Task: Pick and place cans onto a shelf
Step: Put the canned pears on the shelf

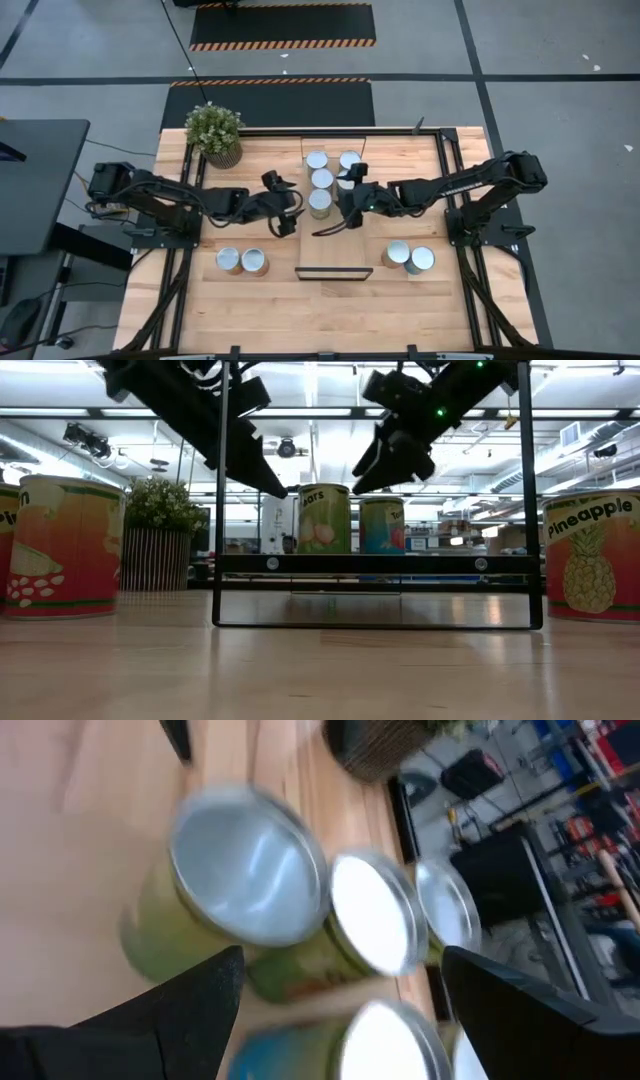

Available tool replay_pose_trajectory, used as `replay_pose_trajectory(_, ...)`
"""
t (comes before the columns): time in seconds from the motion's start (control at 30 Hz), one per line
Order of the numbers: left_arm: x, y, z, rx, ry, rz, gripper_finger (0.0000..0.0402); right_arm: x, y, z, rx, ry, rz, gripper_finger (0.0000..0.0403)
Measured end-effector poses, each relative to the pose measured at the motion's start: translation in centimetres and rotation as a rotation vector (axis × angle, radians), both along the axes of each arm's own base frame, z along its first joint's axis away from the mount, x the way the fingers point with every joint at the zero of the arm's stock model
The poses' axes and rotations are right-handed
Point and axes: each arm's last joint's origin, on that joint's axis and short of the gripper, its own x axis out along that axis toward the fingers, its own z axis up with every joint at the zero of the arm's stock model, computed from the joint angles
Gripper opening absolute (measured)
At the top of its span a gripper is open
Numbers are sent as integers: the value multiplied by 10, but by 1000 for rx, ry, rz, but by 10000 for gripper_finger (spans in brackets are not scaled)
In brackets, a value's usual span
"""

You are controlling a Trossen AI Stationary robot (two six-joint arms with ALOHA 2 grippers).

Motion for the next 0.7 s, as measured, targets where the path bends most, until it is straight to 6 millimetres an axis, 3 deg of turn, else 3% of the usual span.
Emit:
replay_pose_trajectory(0.4,1,7,-2,0,-58,41,375,10,-6,-5,15,5,7,348)
replay_pose_trajectory(0.7,1,8,-3,8,-39,42,375,10,5,-3,51,-18,57,348)
